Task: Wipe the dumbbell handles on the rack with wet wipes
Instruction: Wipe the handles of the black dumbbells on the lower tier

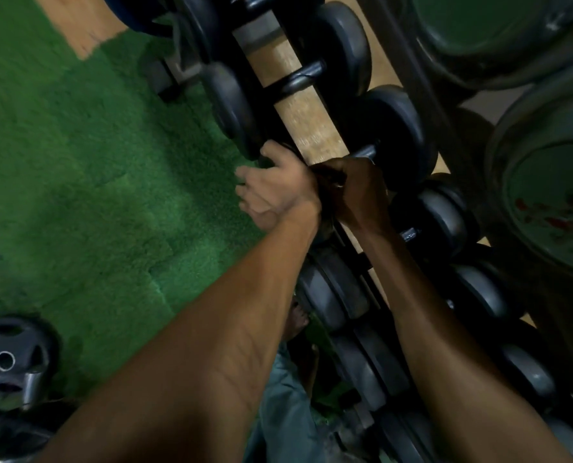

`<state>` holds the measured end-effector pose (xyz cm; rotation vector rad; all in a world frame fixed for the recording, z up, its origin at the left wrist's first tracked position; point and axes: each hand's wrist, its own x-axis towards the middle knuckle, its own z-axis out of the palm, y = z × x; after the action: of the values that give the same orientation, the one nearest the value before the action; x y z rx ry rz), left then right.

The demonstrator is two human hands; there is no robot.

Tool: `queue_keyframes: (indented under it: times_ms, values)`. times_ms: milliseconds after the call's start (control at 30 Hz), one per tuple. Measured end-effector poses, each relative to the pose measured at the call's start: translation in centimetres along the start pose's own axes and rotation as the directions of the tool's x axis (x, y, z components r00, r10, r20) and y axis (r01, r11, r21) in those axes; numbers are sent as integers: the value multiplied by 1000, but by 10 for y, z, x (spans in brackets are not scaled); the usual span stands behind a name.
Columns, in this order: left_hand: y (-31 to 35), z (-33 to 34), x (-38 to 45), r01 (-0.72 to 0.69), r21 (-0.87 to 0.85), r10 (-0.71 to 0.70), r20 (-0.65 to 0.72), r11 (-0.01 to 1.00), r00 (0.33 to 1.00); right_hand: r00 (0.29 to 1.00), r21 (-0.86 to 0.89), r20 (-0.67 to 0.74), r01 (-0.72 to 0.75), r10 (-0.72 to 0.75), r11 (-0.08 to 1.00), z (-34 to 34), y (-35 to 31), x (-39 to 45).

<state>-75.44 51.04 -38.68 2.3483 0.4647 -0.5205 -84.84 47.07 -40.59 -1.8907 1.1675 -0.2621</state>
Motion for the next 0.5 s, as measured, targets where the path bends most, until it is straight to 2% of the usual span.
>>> queue_keyframes:
  times_ms: [167, 267, 367, 500]
  values:
    - [3, -2, -2, -25, 36, 27, -51, 999, 998, 997, -341, -5, 69, -75, 937, 8, -15, 25]
    - [5, -2, -3, -37, 46, 40, -69, 998, 997, 994, -310, 81, 100, -79, 945, 0, -21, 26]
    - [4, 0, -3, -40, 75, 48, -113, 996, 992, 991, -274, 100, 112, -87, 955, -1, -16, 21]
    - [5, 4, -3, -50, 72, 59, -140, 996, 988, 999, -106, 42, -19, 23, 994, -1, -5, 6]
